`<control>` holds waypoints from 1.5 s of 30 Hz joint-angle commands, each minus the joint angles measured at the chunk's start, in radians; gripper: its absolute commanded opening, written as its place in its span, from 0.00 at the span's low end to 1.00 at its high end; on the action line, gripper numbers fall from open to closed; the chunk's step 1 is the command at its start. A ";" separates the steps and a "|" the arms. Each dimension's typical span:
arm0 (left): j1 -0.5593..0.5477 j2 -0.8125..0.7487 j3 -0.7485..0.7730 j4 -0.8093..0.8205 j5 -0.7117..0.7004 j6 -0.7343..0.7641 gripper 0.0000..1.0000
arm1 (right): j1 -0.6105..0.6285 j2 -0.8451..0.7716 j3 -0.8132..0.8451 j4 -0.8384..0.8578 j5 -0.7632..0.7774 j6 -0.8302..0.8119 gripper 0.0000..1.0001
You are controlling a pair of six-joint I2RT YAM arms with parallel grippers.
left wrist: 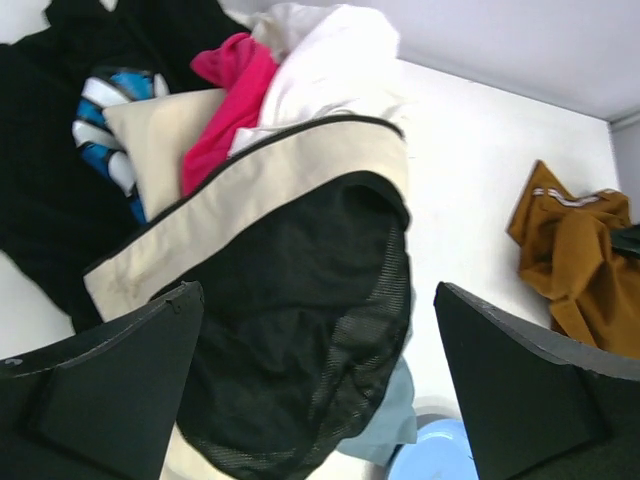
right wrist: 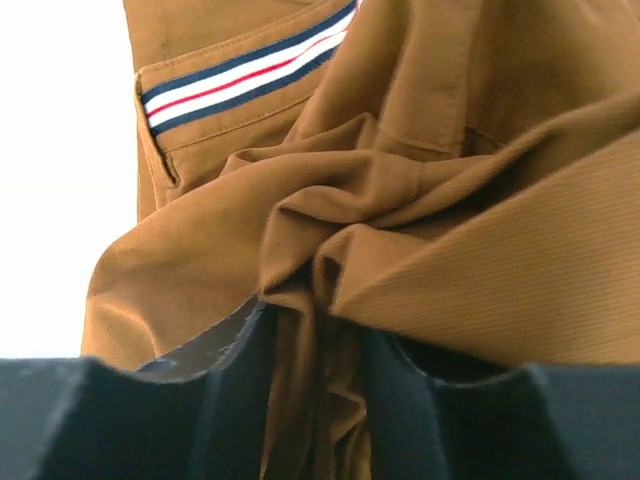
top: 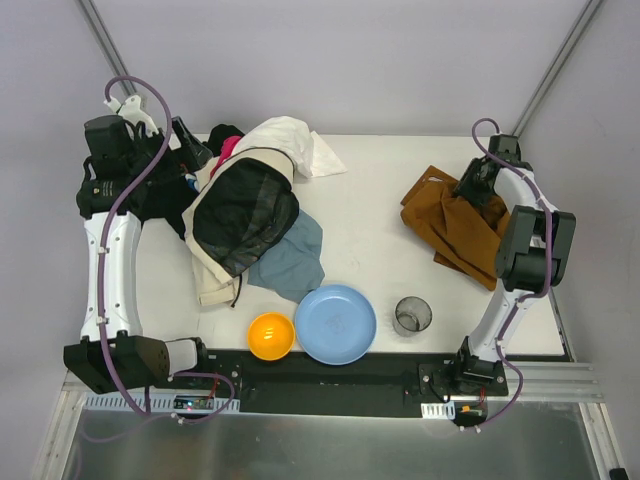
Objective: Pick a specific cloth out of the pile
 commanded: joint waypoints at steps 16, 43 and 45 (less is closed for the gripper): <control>-0.008 -0.080 -0.186 0.193 0.313 -0.056 0.99 | 0.108 -0.423 0.016 -0.204 0.096 -0.096 0.96; -0.139 -0.322 -0.479 0.012 -0.094 0.097 0.99 | 0.259 -1.029 -0.557 -0.096 0.092 -0.062 0.96; -0.150 -0.354 -0.507 0.009 -0.100 0.093 0.99 | 0.259 -1.094 -0.605 -0.096 0.096 -0.058 0.96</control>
